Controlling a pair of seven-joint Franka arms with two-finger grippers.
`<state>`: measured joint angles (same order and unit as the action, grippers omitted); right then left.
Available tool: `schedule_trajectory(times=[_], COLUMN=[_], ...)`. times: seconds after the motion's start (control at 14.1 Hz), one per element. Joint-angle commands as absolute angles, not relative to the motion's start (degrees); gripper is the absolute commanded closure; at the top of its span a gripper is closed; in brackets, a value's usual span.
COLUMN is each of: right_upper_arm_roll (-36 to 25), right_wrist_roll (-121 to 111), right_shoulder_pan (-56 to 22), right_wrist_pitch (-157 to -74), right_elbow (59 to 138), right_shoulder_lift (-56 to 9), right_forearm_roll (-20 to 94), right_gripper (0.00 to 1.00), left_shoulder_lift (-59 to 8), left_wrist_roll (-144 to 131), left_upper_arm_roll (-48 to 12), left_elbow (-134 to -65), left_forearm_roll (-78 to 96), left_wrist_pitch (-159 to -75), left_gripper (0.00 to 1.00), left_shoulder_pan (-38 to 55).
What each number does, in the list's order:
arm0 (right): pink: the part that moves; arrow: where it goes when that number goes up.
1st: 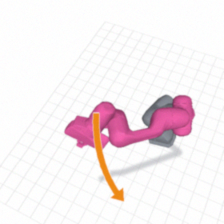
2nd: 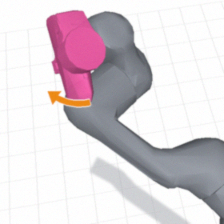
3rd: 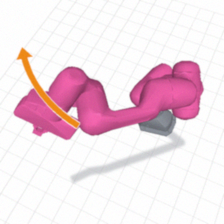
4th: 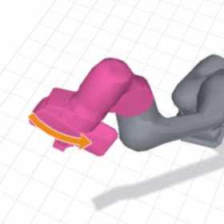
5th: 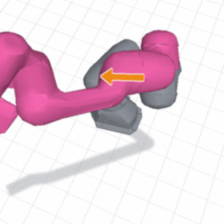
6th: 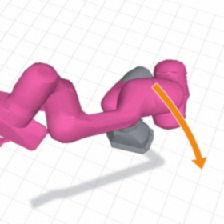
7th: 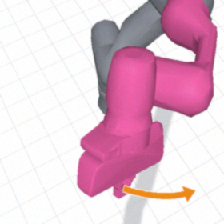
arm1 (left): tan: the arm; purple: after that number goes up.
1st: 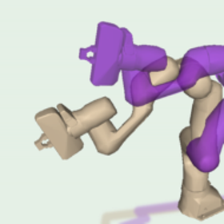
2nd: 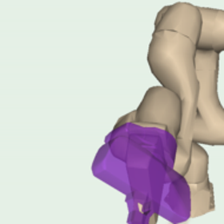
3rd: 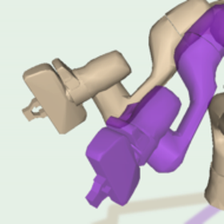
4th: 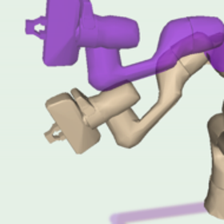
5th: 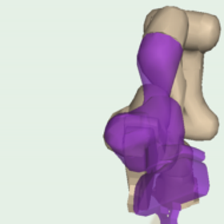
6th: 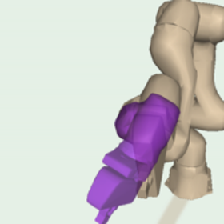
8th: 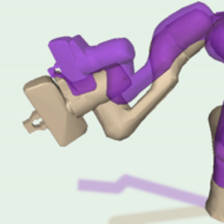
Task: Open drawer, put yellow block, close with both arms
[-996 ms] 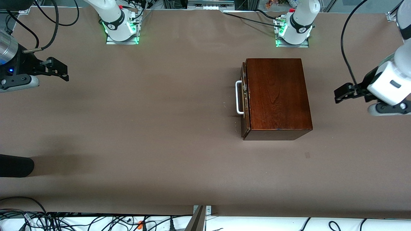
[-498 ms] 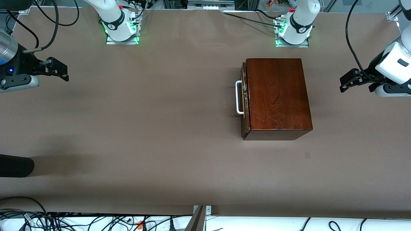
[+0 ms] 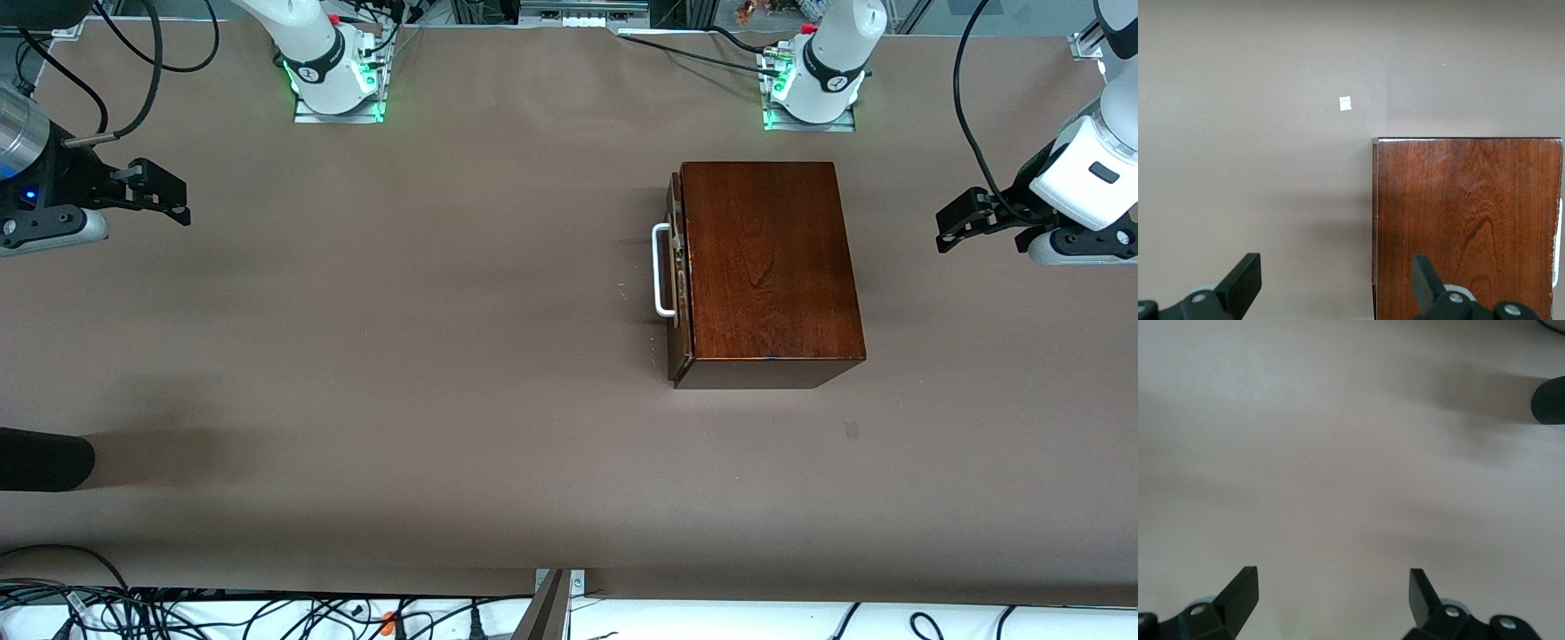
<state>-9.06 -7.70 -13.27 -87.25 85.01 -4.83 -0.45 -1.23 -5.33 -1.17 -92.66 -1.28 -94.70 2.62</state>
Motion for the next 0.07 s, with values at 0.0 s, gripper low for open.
schedule_trajectory(times=[0.0], right_upper_arm_roll=[-9.05], right_wrist_roll=[-8.17], right_shoulder_pan=[-13.27], right_wrist_pitch=[-87.01], right_elbow=[84.64], right_shoulder_lift=[-4.48], right_forearm_roll=[-0.88], right_gripper=[0.00], left_shoulder_lift=[0.35], left_wrist_roll=[-3.95], left_upper_arm_roll=[-0.62], left_elbow=[-94.22], left_forearm_roll=[-0.53], left_wrist_pitch=[-95.71], left_gripper=[0.00], left_shoulder_pan=[2.90])
